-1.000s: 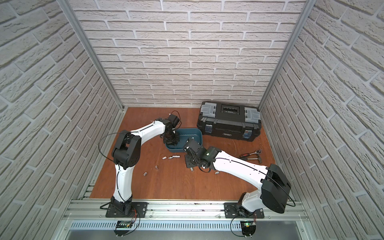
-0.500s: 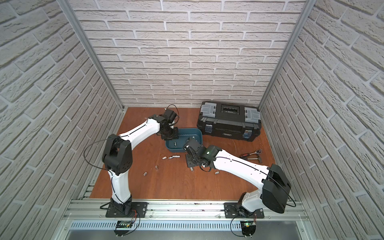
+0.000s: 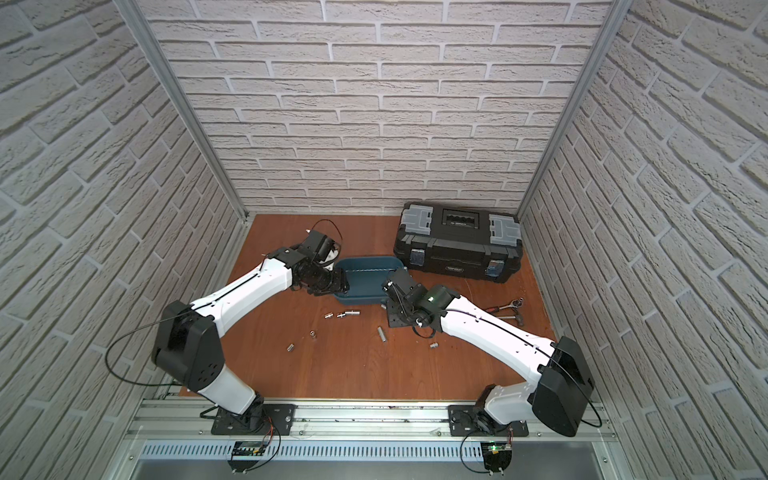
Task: Put the socket on the desktop into the storage box
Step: Pick up the socket head from the center of the board.
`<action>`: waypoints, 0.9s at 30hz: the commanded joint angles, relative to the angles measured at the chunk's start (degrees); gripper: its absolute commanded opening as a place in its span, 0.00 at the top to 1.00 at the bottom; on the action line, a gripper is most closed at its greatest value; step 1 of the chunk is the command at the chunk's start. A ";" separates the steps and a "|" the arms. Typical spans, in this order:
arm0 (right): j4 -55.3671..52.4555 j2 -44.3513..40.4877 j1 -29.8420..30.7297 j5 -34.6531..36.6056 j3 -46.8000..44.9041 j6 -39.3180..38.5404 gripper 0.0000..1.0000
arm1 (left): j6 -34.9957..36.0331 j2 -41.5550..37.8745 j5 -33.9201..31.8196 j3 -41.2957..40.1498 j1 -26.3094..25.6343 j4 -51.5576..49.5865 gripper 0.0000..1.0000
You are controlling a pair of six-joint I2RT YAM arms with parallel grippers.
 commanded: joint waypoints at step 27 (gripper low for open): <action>0.02 -7.69 -11.11 -1.33 -22.46 12.85 0.45 | -4.14 -4.77 3.57 -14.82 -17.33 18.54 0.30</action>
